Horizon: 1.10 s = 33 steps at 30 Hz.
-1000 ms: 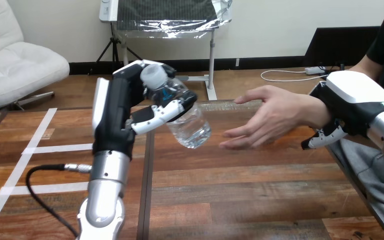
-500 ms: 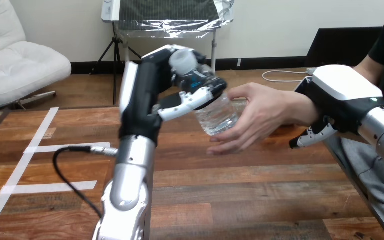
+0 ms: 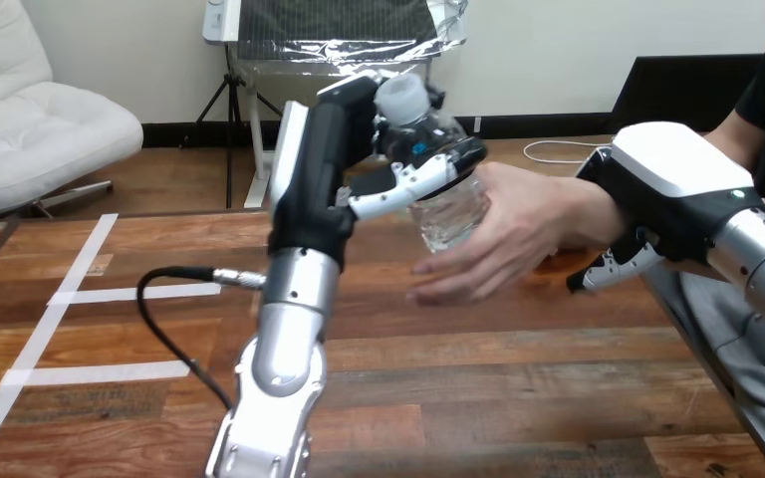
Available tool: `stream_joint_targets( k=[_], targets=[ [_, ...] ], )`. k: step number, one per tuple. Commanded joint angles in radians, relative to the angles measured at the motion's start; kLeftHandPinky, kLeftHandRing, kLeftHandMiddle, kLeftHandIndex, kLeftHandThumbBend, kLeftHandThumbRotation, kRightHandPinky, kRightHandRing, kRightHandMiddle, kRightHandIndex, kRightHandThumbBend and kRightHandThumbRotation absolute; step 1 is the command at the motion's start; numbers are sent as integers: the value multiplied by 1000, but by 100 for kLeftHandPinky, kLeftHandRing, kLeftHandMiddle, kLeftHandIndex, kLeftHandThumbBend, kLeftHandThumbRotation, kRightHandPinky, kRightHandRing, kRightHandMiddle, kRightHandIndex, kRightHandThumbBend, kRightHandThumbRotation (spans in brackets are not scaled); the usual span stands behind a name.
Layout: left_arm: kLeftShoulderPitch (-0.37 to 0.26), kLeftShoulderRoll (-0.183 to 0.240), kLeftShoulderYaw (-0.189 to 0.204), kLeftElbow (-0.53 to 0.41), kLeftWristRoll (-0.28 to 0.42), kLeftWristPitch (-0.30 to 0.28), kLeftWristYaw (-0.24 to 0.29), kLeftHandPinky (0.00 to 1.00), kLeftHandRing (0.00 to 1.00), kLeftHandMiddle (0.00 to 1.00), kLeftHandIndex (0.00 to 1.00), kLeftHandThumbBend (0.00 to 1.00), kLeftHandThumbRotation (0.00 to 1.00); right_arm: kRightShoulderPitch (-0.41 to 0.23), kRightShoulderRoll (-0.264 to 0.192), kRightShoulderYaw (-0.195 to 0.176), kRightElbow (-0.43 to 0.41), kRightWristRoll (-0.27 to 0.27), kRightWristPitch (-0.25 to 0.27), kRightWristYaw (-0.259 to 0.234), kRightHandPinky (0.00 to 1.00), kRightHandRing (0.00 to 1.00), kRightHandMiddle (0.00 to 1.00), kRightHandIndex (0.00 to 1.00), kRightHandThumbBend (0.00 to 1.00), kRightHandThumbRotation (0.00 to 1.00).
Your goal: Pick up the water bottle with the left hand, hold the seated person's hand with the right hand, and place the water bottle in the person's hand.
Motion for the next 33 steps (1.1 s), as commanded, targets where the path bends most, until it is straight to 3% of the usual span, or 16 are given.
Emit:
stream_joint_targets(
  k=[1, 9, 16, 33],
  targets=[
    [-86, -99, -54, 17, -9, -1, 6, 41, 40, 43, 50, 58, 0, -50, -14, -84, -70, 13, 7, -34, 10, 15, 21, 23, 80, 0],
    [-85, -137, -101, 36, -16, -6, 17, 42, 40, 42, 49, 58, 0, -38, -12, -92, -117, 14, 39, -16, 10, 15, 21, 23, 79, 0],
    [-71, -152, -137, 38, -10, -14, 34, 42, 40, 42, 49, 58, 0, -28, -15, -98, -120, 23, 30, -29, 10, 15, 21, 23, 79, 0],
    [-54, -136, -176, 41, -15, -30, 51, 42, 40, 43, 49, 58, 0, -16, -14, -112, -118, 23, 29, -21, 9, 15, 21, 22, 79, 0]
  ],
)
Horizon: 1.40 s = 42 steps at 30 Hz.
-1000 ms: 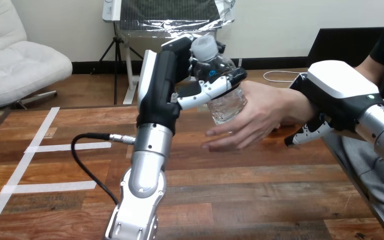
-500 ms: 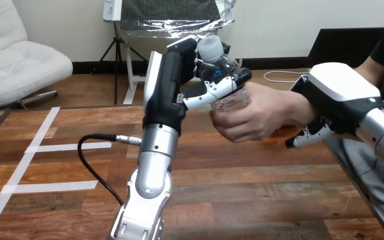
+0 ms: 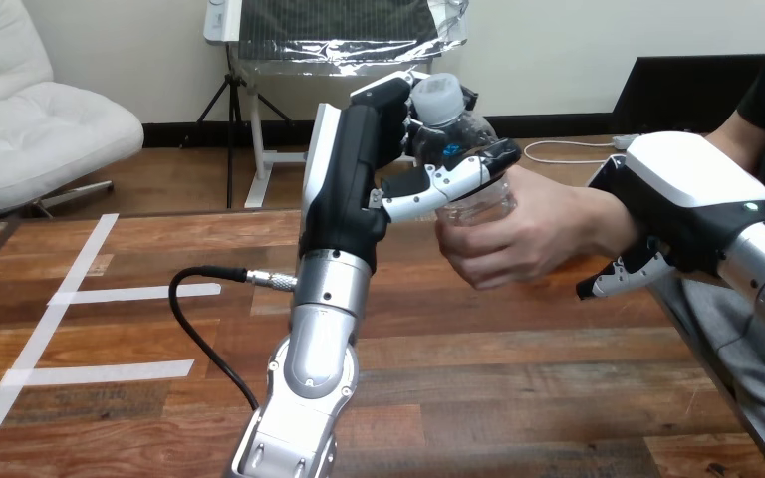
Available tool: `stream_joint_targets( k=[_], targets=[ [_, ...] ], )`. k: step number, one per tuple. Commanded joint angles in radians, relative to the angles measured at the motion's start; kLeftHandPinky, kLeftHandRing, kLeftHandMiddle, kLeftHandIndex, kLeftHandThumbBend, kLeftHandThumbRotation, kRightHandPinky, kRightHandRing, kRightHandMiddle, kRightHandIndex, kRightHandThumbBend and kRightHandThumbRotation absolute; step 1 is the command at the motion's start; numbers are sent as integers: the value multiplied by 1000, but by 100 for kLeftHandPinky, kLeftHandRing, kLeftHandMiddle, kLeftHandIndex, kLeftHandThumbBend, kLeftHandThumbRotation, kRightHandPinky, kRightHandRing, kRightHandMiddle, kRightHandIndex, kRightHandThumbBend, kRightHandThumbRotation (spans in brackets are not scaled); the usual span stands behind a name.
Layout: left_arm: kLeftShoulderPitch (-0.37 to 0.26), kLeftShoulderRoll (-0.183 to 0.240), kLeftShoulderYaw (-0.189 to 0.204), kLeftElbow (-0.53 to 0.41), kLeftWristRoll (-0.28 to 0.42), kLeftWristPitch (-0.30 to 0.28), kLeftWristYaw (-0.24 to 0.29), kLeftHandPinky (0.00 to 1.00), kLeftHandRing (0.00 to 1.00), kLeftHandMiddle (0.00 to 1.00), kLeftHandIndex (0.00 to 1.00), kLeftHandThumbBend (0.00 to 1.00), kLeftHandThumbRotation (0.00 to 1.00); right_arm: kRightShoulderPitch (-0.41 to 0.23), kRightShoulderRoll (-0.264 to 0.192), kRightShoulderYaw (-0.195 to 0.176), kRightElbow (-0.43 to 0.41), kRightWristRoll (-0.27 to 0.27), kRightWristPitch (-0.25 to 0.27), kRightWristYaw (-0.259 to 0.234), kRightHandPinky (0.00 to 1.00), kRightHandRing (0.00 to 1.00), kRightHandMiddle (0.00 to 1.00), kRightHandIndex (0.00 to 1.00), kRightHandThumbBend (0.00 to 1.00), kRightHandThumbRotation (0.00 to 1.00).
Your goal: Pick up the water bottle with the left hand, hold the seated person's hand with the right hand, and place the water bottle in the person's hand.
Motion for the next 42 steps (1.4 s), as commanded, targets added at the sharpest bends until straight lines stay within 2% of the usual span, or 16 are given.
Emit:
stream_joint_targets(
  k=[1, 12, 19, 25, 31, 34, 37, 39, 42],
  targets=[
    [-37, -127, -86, 8, -5, -26, -22, 42, 40, 43, 49, 57, 0, -77, -13, -77, -64, 23, -13, -25, 9, 15, 21, 22, 79, 0],
    [-29, -120, -90, 3, -13, -26, -21, 42, 41, 44, 49, 57, 0, -69, -14, -83, -62, 24, -12, -21, 10, 16, 22, 23, 80, 0],
    [-24, -114, -89, -6, -20, -17, -23, 42, 41, 44, 49, 56, 0, -68, -23, -78, -64, -3, -9, -24, 13, 19, 27, 28, 82, 0],
    [-23, -109, -88, -6, -22, -21, -23, 42, 41, 44, 50, 56, 0, -66, -30, -73, -66, -36, -3, -28, 19, 26, 35, 36, 84, 0],
    [-22, -99, -92, -5, -5, -27, -14, 42, 43, 45, 50, 56, 0, -62, -30, -74, -65, -54, -6, -29, 30, 38, 46, 46, 85, 0],
    [-22, -89, -97, -9, 5, -22, -19, 43, 46, 49, 52, 58, 0, -57, -28, -80, -62, -47, -16, -30, 36, 43, 50, 51, 87, 0],
    [-24, -72, -106, -15, 20, -9, -34, 48, 53, 57, 59, 61, 6, -50, -31, -86, -62, -43, -25, -26, 43, 51, 58, 58, 88, 0],
    [-26, -62, -113, -18, 33, -3, -40, 58, 65, 69, 70, 65, 16, -46, -34, -90, -65, -42, -30, -23, 50, 58, 65, 65, 89, 0],
    [-36, -30, -131, -22, 89, 14, -47, 68, 76, 79, 81, 71, 28, -39, -35, -95, -70, -40, -31, -15, 55, 65, 70, 71, 89, 0]
  ],
)
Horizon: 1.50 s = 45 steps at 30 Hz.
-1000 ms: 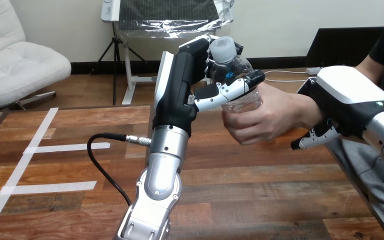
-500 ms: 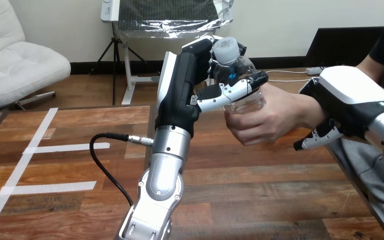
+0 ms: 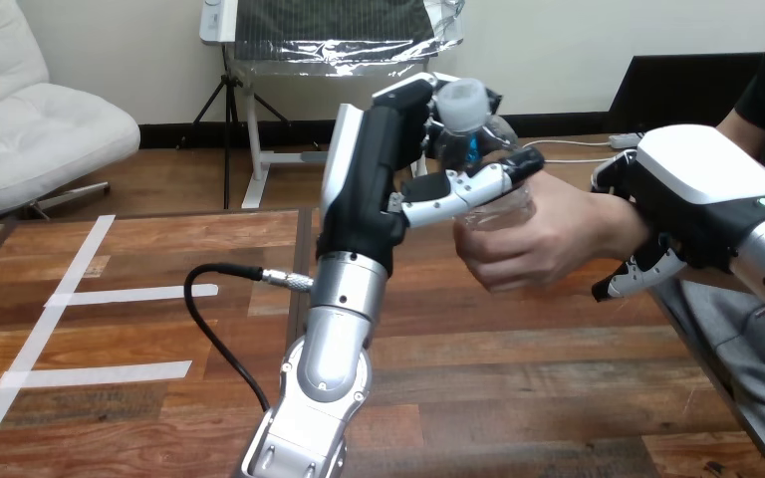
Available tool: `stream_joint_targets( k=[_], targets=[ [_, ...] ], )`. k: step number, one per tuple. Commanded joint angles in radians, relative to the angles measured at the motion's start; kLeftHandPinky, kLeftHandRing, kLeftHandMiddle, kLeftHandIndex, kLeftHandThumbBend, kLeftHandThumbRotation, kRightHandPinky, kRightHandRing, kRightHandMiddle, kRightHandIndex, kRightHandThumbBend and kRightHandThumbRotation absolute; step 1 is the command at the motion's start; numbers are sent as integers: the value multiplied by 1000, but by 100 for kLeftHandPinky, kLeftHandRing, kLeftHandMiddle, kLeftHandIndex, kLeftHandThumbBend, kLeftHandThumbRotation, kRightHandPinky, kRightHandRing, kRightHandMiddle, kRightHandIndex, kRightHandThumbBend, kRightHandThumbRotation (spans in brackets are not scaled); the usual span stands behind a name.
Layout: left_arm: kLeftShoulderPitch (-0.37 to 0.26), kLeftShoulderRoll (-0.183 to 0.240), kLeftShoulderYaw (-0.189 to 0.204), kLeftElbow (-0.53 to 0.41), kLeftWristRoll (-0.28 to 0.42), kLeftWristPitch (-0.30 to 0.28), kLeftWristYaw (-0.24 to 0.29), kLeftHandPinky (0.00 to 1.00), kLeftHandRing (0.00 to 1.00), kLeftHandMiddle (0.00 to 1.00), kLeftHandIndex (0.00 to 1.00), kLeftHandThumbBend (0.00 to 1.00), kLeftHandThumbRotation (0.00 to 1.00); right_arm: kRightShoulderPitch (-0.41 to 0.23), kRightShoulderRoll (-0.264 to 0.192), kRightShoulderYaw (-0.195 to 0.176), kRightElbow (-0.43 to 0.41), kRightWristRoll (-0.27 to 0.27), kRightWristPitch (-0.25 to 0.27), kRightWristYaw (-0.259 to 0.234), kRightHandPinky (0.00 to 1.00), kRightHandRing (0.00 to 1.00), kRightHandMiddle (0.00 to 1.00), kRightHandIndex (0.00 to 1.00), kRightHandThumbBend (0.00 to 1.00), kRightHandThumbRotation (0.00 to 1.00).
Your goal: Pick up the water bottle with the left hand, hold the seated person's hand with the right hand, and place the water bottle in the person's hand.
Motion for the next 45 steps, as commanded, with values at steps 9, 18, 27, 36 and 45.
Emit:
stream_joint_targets(
  k=[9, 18, 27, 36, 45],
  targets=[
    [-28, -26, -84, -38, 106, 52, -64, 95, 97, 98, 98, 93, 59, -17, -25, -73, -102, 21, 6, 1, 73, 83, 84, 82, 89, 0],
    [-17, -18, -80, -44, 109, 48, -73, 100, 100, 100, 100, 99, 71, 28, -16, -109, -160, 59, 6, 16, 82, 91, 90, 86, 89, 0],
    [-6, -10, -74, -55, 106, 47, -89, 100, 100, 100, 100, 100, 74, 89, 2, -151, -267, 99, 48, 37, 85, 94, 92, 86, 89, 0],
    [8, -1, -68, -62, 100, 25, -96, 100, 100, 100, 100, 100, 72, 156, 22, -192, -397, 146, 118, 76, 86, 95, 93, 86, 86, 0],
    [26, 11, -63, -72, 96, 4, -99, 100, 100, 100, 100, 98, 71, 226, 32, -225, -533, 163, 193, 116, 86, 94, 93, 86, 83, 0]
  ],
)
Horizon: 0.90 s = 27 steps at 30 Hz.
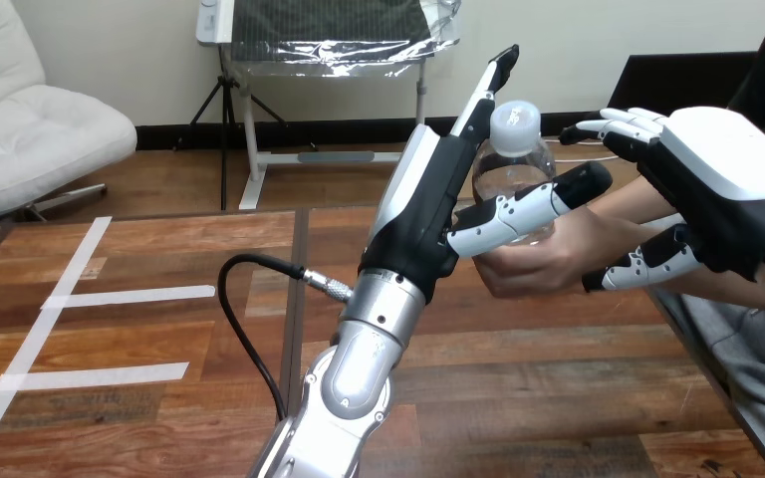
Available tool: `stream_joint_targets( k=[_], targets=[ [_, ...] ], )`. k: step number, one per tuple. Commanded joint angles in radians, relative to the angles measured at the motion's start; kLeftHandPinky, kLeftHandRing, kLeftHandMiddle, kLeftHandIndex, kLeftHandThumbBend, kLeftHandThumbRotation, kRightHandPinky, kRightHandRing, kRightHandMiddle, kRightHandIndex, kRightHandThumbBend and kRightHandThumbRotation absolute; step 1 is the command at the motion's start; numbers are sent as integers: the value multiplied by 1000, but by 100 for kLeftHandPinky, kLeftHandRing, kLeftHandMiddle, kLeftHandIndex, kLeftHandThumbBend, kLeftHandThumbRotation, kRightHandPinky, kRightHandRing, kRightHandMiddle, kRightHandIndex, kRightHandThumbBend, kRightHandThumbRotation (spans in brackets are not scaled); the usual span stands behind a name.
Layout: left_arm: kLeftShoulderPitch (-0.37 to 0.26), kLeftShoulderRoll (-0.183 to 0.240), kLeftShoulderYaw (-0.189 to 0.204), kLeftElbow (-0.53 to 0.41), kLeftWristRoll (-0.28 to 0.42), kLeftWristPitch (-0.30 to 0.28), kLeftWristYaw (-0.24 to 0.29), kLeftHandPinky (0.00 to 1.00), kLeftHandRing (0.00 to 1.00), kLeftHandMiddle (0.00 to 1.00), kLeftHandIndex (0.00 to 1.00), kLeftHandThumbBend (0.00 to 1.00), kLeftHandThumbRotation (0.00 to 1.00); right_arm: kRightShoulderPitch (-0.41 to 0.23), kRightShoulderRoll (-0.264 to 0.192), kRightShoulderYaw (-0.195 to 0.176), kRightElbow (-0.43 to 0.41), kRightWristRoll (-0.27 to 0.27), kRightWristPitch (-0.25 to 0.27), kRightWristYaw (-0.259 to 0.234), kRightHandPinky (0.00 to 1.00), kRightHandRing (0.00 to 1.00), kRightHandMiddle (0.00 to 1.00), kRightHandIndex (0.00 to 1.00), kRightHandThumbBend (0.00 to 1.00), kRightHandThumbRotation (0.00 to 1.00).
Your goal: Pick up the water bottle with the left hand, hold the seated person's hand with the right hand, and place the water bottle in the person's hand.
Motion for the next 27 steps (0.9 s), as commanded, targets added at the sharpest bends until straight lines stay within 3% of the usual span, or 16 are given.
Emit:
stream_joint_targets(
  k=[1, 7, 10, 16, 23, 27],
  targets=[
    [8, 0, 5, -54, -2, -33, -7, 100, 100, 100, 100, 98, 71, 14, 24, -59, -128, 35, 49, 26, 86, 94, 93, 86, 83, 0],
    [38, 6, 7, -91, -11, -31, -19, 100, 100, 100, 100, 95, 70, 60, 40, -87, -224, 75, 130, 69, 86, 95, 95, 87, 81, 0],
    [117, 4, 15, -164, -39, -48, -14, 100, 100, 100, 100, 92, 69, 137, 125, -150, -338, 174, 171, 51, 88, 97, 96, 88, 77, 0],
    [186, 0, 22, -194, -76, -126, 14, 100, 100, 100, 100, 88, 67, 196, 204, -162, -387, 163, 134, -44, 82, 93, 94, 87, 64, 2],
    [270, -12, 31, -212, -94, -246, 79, 94, 95, 96, 96, 81, 64, 245, 341, -127, -374, 141, 32, -212, 76, 88, 90, 83, 46, 11],
    [322, -14, 34, -228, -91, -300, 118, 88, 91, 93, 93, 77, 65, 264, 393, -104, -348, 150, -47, -267, 77, 87, 90, 82, 36, 12]
  ],
)
